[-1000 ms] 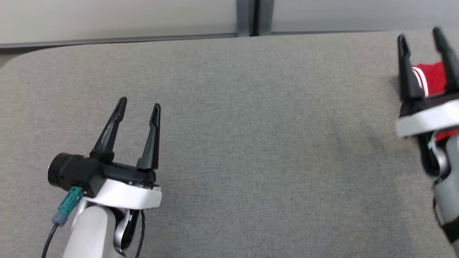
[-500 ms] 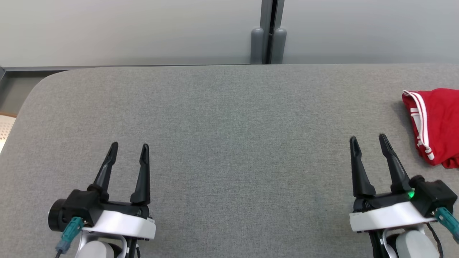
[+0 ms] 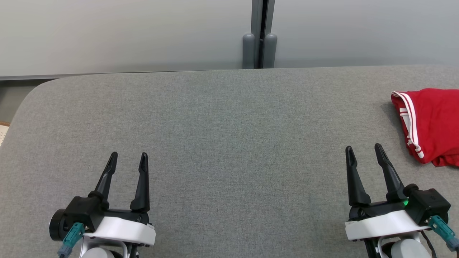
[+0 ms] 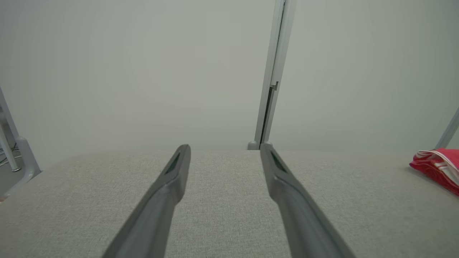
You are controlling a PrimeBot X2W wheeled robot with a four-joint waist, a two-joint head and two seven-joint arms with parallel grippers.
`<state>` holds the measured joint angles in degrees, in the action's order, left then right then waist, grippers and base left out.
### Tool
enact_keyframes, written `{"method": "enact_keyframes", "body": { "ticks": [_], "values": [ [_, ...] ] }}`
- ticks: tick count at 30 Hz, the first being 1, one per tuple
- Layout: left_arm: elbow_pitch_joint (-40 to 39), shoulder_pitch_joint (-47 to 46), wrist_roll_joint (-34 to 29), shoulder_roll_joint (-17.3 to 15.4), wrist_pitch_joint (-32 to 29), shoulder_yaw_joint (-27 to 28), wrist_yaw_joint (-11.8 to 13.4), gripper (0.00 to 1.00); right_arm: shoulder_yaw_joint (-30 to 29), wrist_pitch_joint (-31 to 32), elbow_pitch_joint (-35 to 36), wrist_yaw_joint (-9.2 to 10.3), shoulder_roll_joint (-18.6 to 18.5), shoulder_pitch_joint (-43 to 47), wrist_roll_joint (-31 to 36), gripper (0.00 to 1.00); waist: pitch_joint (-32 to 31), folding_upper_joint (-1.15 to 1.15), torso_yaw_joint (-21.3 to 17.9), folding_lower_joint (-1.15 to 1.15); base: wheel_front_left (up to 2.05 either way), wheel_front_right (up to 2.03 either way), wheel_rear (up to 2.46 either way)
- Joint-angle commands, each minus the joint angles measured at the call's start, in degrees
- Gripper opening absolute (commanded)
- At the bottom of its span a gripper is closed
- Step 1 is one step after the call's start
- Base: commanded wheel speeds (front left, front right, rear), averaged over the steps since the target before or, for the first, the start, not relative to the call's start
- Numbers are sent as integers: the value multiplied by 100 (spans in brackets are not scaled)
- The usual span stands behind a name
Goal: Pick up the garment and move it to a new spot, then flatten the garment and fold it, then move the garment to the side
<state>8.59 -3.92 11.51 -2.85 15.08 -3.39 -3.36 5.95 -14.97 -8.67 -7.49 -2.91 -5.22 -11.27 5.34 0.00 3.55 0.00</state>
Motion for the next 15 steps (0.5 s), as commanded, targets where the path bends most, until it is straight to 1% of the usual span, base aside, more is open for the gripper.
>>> {"method": "enact_keyframes", "body": {
  "ticks": [1,2,5,9,15],
  "values": [
    [41,14,54,-17,8,14,41,100,-29,-29,-6,0,-4,-13,-52,100,-8,0,0,0,0,0,0],
    [66,23,78,-17,8,10,42,100,-34,-29,-14,0,-4,-7,-104,100,-10,0,-2,0,0,0,0],
    [117,48,196,-17,8,-25,-57,100,-28,-29,-28,0,-3,-12,-155,100,-17,0,-10,0,0,0,0],
    [151,35,234,-17,8,-8,-68,100,-42,-29,-28,0,-3,-37,-173,100,-8,0,-16,0,0,0,0],
    [226,55,449,-16,8,22,-159,100,-28,-29,-15,0,-4,-52,-165,100,-6,0,-17,0,0,0,0]
  ]
}}
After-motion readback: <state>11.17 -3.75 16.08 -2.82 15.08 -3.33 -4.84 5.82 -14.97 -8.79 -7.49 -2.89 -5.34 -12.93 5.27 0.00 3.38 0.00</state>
